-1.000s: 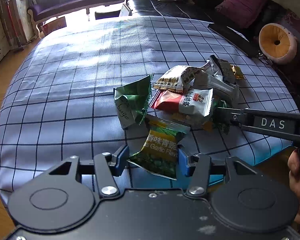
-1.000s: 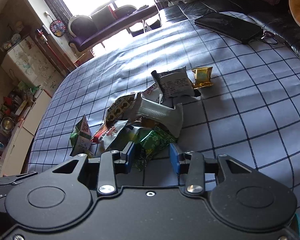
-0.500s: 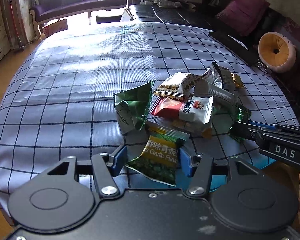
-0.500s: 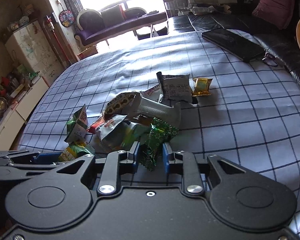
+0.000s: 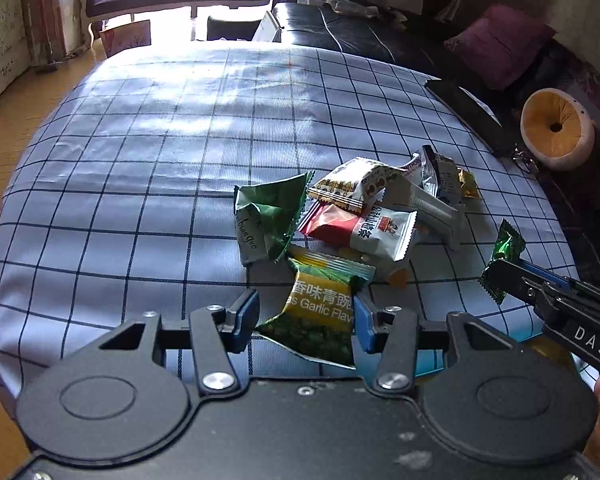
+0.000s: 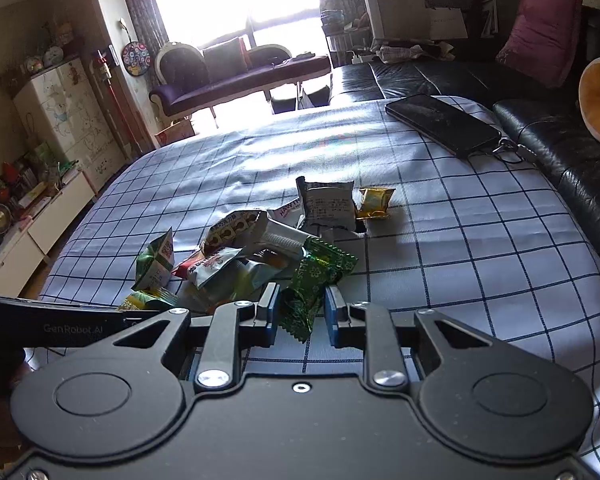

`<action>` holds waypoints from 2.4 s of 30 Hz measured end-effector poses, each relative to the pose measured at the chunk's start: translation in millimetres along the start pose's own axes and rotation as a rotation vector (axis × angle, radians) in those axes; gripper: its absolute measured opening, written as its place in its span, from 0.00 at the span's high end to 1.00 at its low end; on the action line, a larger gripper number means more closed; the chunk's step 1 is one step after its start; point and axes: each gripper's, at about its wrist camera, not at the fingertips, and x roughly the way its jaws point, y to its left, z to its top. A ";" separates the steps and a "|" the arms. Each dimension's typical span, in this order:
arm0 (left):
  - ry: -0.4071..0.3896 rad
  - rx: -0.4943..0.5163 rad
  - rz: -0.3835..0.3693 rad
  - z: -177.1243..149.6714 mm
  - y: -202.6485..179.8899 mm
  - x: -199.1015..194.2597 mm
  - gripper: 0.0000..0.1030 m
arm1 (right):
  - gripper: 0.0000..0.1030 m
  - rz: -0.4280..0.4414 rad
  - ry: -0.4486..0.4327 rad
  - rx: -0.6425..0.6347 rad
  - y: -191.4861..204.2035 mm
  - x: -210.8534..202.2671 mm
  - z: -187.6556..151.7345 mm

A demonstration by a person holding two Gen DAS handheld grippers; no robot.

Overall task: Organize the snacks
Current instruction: 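Lift the pea bag with the left tool while the right tool lifts the green candy, then lower both held snacks into the gold tray and open both tools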

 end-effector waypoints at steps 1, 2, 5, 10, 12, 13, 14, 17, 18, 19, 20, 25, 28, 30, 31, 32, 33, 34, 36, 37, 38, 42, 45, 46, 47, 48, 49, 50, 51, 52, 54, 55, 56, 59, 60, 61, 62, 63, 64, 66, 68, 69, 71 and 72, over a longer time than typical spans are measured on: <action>-0.004 -0.001 0.005 0.4 -1.7 -5.1 0.52 | 0.68 0.001 -0.005 -0.002 0.4 -3.4 0.2; -0.009 -0.001 0.009 0.4 -3.6 -10.3 0.52 | 0.68 0.005 -0.011 -0.003 1.7 -6.9 0.3; -0.021 0.006 0.011 -0.9 -10.4 -27.5 0.52 | 0.68 0.017 -0.022 -0.002 3.2 -18.9 0.5; -0.030 0.000 -0.006 -13.7 -18.5 -57.4 0.52 | 0.68 0.040 -0.036 -0.016 6.6 -42.1 -3.7; -0.020 0.005 -0.004 -23.2 -22.5 -67.4 0.52 | 0.68 0.051 -0.036 -0.024 8.8 -50.6 -7.3; -0.014 0.012 -0.005 -30.7 -24.3 -72.8 0.52 | 0.68 0.055 -0.033 -0.029 9.7 -54.3 -9.1; -0.006 0.016 -0.008 -36.6 -25.3 -77.0 0.52 | 0.68 0.060 -0.029 -0.032 10.8 -57.1 -11.2; 0.022 0.010 -0.026 -53.9 -24.8 -87.0 0.52 | 0.68 0.080 -0.012 -0.033 14.2 -66.0 -17.8; 0.032 0.008 -0.029 -58.9 -24.7 -88.7 0.52 | 0.68 0.085 -0.005 -0.029 14.8 -68.6 -20.5; 0.040 0.005 -0.030 -62.3 -24.3 -90.4 0.52 | 0.68 0.089 0.000 -0.025 15.4 -70.7 -22.4; 0.044 0.002 -0.031 -65.6 -23.8 -91.8 0.52 | 0.68 0.091 0.005 -0.023 16.2 -72.5 -24.0; 0.052 0.007 -0.022 -75.3 -23.4 -94.1 0.52 | 0.68 0.103 0.024 -0.004 18.7 -82.4 -33.6; 0.053 0.005 -0.018 -76.0 -22.3 -94.3 0.52 | 0.68 0.107 0.041 0.014 20.1 -86.6 -37.7; 0.056 0.014 -0.007 -77.4 -22.4 -94.0 0.52 | 0.68 0.107 0.047 0.028 20.4 -90.9 -41.1; 0.061 0.019 -0.005 -78.2 -23.2 -92.7 0.52 | 0.68 0.102 0.054 0.037 19.9 -92.4 -42.5; 0.065 0.017 -0.005 -78.7 -23.3 -92.2 0.52 | 0.68 0.097 0.061 0.041 19.6 -93.1 -43.8; 0.071 0.012 -0.006 -79.4 -23.1 -91.9 0.52 | 0.68 0.089 0.067 0.045 19.3 -94.1 -45.9; 0.076 0.007 -0.006 -79.5 -22.8 -91.2 0.52 | 0.68 0.080 0.075 0.048 18.9 -94.8 -47.7; 0.084 0.005 -0.005 -79.6 -22.8 -90.2 0.52 | 0.68 0.065 0.091 0.056 17.7 -95.5 -51.7; 0.086 0.007 -0.002 -80.0 -23.1 -89.9 0.52 | 0.68 0.061 0.101 0.065 16.1 -95.9 -54.0; 0.088 0.010 0.000 -80.2 -23.4 -89.1 0.52 | 0.68 0.057 0.112 0.073 14.9 -96.4 -55.9; 0.104 0.000 0.003 -82.6 -21.4 -88.4 0.52 | 0.68 0.010 0.128 0.076 14.5 -100.3 -60.9; 0.113 0.002 -0.003 -84.0 -22.0 -88.1 0.52 | 0.68 -0.005 0.115 0.040 17.6 -103.5 -63.9; 0.113 0.001 -0.003 -84.4 -22.2 -88.4 0.52 | 0.68 -0.003 0.113 0.030 18.5 -103.6 -64.7; 0.112 0.003 -0.002 -84.6 -22.5 -88.8 0.52 | 0.68 0.003 0.114 0.025 18.4 -103.6 -65.9; 0.110 0.005 -0.001 -84.8 -23.0 -89.1 0.52 | 0.68 0.009 0.121 0.023 18.1 -103.2 -67.2; 0.110 0.006 0.001 -85.1 -23.6 -89.3 0.52 | 0.68 0.012 0.128 0.025 17.6 -102.9 -68.6; 0.111 0.007 0.001 -85.3 -24.2 -89.1 0.52 | 0.68 0.015 0.134 0.028 16.9 -102.4 -69.5; 0.114 0.008 -0.002 -85.3 -25.1 -88.4 0.52 | 0.68 0.016 0.139 0.027 16.6 -101.7 -70.3; 0.119 0.010 -0.004 -85.6 -25.6 -87.8 0.52 | 0.68 0.016 0.143 0.024 16.3 -101.1 -71.1; 0.132 0.010 -0.008 -86.4 -26.8 -85.5 0.52 | 0.68 0.009 0.149 0.019 15.5 -99.5 -71.8; 0.138 0.011 -0.011 -87.3 -27.4 -84.4 0.52 | 0.68 0.007 0.152 0.023 15.0 -99.3 -71.9; 0.142 0.011 -0.011 -87.6 -27.6 -83.8 0.52 | 0.68 0.007 0.156 0.026 14.3 -98.8 -71.6; 0.141 0.010 -0.007 -87.9 -27.0 -83.7 0.52 | 0.68 0.000 0.160 0.028 14.8 -98.5 -72.0; 0.137 0.009 -0.003 -87.6 -26.4 -84.2 0.52 | 0.68 -0.002 0.161 0.024 15.6 -98.7 -72.2; 0.135 0.008 0.002 -87.2 -25.9 -84.4 0.52 | 0.68 -0.002 0.162 0.019 16.7 -99.4 -72.6; 0.132 0.005 0.008 -86.7 -25.9 -84.0 0.52 | 0.68 -0.001 0.163 0.015 17.6 -99.9 -73.1; 0.129 0.003 0.011 -86.8 -25.2 -84.3 0.52 | 0.68 0.000 0.164 0.012 18.7 -100.5 -73.4; 0.129 0.003 0.015 -86.4 -25.0 -84.1 0.52 | 0.68 0.002 0.164 0.006 19.8 -100.8 -73.8; 0.131 -0.002 0.020 -85.8 -24.5 -83.7 0.52 | 0.68 0.005 0.164 -0.004 21.8 -101.1 -73.8; 0.135 -0.007 0.018 -85.5 -23.8 -84.3 0.52 | 0.68 0.008 0.163 -0.014 23.6 -101.4 -73.5; 0.137 -0.009 0.016 -85.6 -23.3 -85.2 0.55 | 0.68 0.008 0.163 -0.018 24.1 -101.8 -73.7; 0.133 -0.009 0.025 -85.9 -23.5 -85.9 0.55 | 0.68 0.003 0.160 -0.020 24.4 -101.8 -73.3; 0.128 -0.006 0.031 -86.1 -24.1 -86.2 0.54 | 0.68 0.003 0.160 -0.020 23.9 -101.2 -72.7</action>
